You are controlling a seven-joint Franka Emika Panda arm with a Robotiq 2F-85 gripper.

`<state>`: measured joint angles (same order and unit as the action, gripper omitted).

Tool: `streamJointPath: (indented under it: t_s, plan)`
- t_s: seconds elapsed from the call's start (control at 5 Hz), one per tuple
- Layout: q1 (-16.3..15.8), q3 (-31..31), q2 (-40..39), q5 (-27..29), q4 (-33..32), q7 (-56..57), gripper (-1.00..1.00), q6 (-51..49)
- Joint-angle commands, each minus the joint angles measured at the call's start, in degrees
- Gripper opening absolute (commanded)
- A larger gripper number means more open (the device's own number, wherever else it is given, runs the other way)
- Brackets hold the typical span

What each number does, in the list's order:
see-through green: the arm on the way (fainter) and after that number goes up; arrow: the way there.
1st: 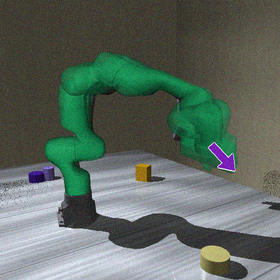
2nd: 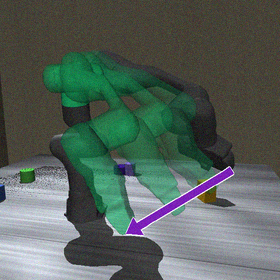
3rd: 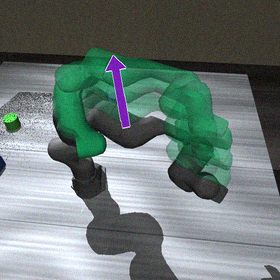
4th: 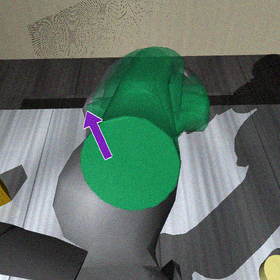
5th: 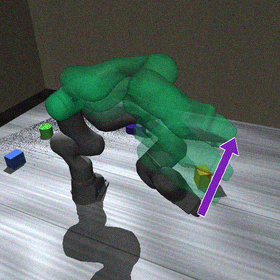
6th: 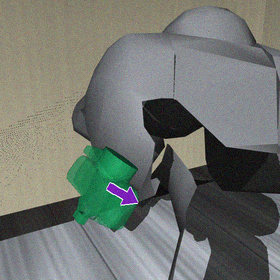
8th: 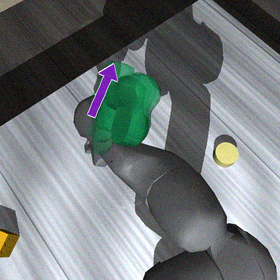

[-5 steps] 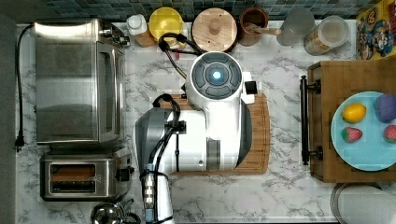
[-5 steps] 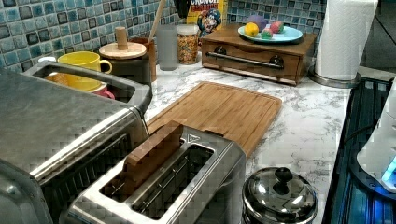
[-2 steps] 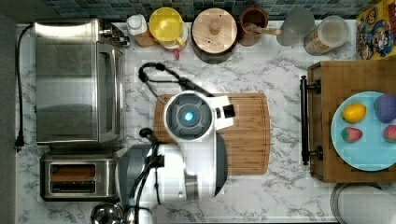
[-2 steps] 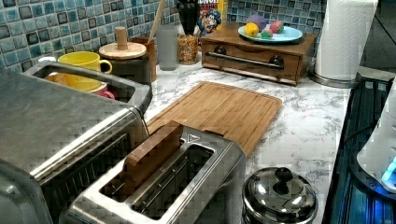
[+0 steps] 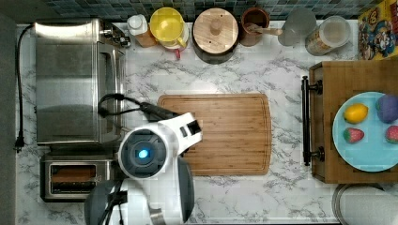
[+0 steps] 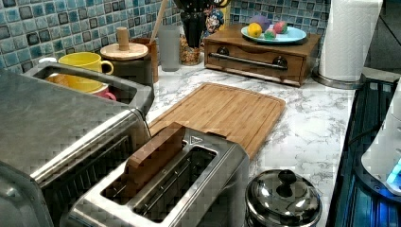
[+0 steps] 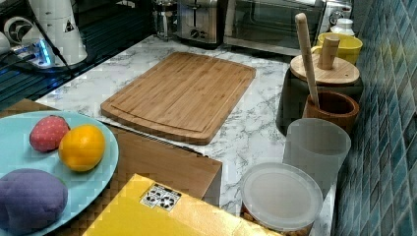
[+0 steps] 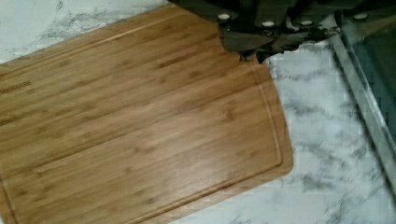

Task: Turn on the toaster.

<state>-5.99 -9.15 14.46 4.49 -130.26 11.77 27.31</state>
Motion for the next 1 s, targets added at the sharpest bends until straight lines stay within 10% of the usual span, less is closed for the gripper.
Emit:
streamJointPath:
  t_s: [0.2,0.4,1.0]
  plan:
    - [-6.8,-1.8,1.7,4.7,-6.2,4.3,-1.0,-0.2]
    - [-14.4,3.9,2.8,3.4,-8.2,3.4,-1.0,-0.3]
    - [-15.8,0.2,9.6,13.0,-15.7,13.1,-1.0,4.6]
